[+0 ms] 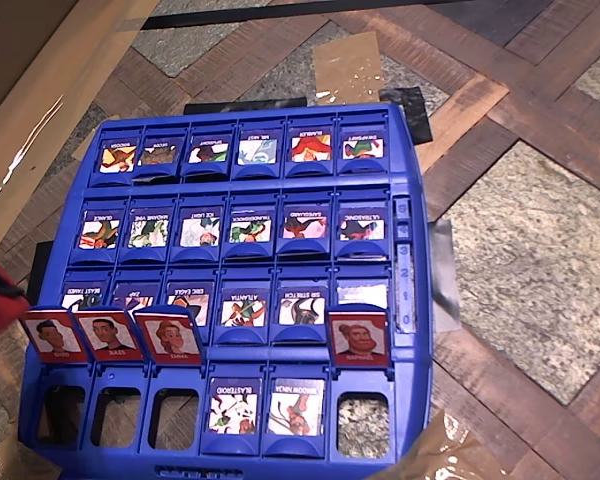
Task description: Flip A0.
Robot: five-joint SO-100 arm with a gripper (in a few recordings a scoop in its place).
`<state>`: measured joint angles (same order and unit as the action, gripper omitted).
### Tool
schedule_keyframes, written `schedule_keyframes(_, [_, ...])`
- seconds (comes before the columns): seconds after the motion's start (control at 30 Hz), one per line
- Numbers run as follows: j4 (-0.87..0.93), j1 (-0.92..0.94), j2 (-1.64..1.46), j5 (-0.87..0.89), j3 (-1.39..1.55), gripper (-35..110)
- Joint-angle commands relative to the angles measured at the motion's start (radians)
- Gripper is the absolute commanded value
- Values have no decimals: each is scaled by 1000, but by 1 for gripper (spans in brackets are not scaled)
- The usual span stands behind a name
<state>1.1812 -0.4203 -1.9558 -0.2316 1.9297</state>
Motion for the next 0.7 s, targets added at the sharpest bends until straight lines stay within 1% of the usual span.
schedule_keyframes(0.0, [-37,9,31,17,-69,0])
schedule_keyframes(0.33, [-101,63,186,-15,-61,0])
schedule_keyframes(0.67, [-129,31,204,-12,-23,0])
